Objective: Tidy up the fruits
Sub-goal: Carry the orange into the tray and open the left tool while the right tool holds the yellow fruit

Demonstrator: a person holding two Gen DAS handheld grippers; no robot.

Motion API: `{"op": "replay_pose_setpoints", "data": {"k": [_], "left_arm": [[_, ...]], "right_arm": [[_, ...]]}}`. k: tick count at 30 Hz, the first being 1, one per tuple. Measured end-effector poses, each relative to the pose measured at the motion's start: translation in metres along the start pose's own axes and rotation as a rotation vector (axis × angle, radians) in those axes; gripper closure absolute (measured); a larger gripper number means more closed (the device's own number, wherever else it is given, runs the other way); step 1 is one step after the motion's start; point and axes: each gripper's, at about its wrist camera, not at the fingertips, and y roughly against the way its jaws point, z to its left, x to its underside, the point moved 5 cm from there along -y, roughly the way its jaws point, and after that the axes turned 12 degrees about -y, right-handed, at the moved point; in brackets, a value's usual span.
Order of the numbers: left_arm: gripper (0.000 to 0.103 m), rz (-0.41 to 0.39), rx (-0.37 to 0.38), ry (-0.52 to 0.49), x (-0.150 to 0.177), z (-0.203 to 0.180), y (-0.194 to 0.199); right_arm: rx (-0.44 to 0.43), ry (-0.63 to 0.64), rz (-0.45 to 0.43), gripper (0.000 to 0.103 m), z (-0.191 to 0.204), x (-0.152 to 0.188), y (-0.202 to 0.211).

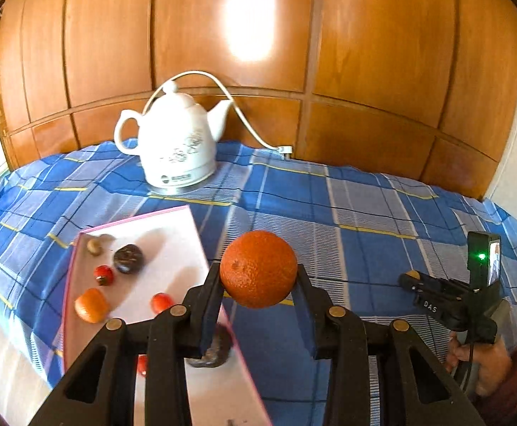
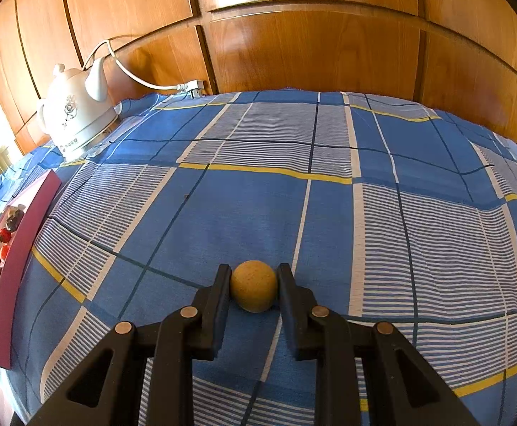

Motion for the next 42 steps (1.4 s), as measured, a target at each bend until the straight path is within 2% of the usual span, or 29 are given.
{"op": "replay_pose_setpoints", "data": {"k": [12, 19, 28, 32, 35, 42], "left_arm": [[0.065, 0.04, -0.034, 0.06, 0.026, 0.035, 0.0], [0.065, 0.097, -0.065, 0.105, 0.054, 0.058, -0.005], [0.065, 0.124, -0.112, 0.223, 0.079, 0.104, 0.004], [0.065, 0.117, -0.066, 0.334, 0.085, 0.127, 0.006], [0.065, 0.111, -0.041, 0.362, 0.083, 0.134, 0.003], [0.065, 0.149, -0.023, 0.343, 0.077, 0.13, -0.023]], "right_arm": [[0.022, 0.02, -0.002, 0.077, 0.002, 0.0, 0.0], [0.021, 0.019, -0.003, 0.077, 0.002, 0.001, 0.0], [0.014, 0.014, -0.004, 0.077, 0.002, 0.0, 0.0], [0.014, 0.014, -0.004, 0.077, 0.002, 0.001, 0.0], [0.011, 0.011, -0.004, 0.077, 0.002, 0.001, 0.0], [0.006, 0.005, -0.003, 0.077, 0.002, 0.0, 0.0]]}}
